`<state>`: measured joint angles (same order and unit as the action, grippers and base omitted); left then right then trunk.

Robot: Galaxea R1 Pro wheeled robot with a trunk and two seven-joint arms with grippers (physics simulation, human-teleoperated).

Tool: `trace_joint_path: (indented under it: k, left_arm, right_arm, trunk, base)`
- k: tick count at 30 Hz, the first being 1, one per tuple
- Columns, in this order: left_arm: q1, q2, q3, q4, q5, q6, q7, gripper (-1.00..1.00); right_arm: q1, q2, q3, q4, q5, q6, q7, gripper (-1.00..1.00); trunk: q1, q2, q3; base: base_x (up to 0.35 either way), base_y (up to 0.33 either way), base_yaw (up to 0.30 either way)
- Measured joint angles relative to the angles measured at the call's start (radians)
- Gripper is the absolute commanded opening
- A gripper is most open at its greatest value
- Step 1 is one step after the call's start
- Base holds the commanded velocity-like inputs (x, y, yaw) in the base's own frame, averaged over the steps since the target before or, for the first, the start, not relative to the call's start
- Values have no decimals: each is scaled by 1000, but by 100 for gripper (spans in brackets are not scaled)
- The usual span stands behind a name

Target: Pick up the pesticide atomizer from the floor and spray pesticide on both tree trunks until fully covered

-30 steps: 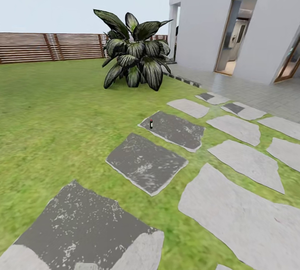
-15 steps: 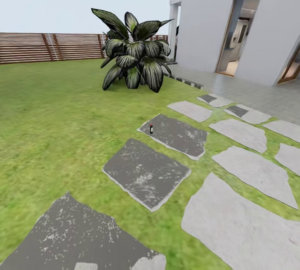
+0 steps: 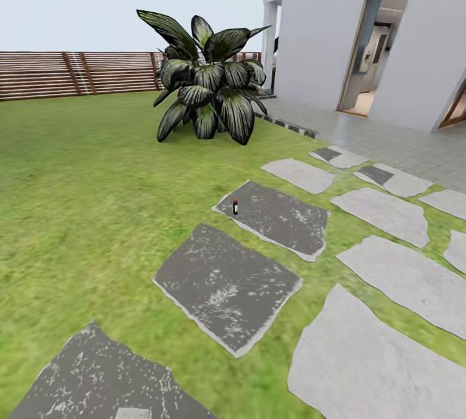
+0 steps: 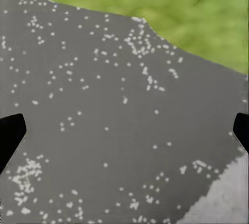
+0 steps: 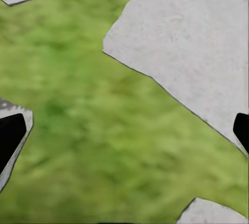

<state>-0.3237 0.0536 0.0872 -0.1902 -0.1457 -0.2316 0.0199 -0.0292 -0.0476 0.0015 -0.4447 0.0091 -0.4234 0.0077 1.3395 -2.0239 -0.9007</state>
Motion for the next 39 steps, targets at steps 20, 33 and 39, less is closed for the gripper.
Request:
trace_joint_path:
  k: [20, 33, 39]
  left_arm:
    - [0, 0, 0, 0, 0, 0, 0, 100]
    - [0, 0, 0, 0, 0, 0, 0, 100]
    - [0, 0, 0, 0, 0, 0, 0, 100]
  right_arm:
    - [0, 1, 0, 0, 0, 0, 0, 100]
    - [0, 2, 0, 0, -1, 0, 1, 100]
    - [0, 2, 0, 0, -1, 0, 0, 100]
  trunk:
    - [0, 0, 0]
    - [0, 0, 0]
    - [0, 0, 0]
  base:
    - [337, 24, -2]
    - [293, 188, -250]
    - [289, 195, -284]
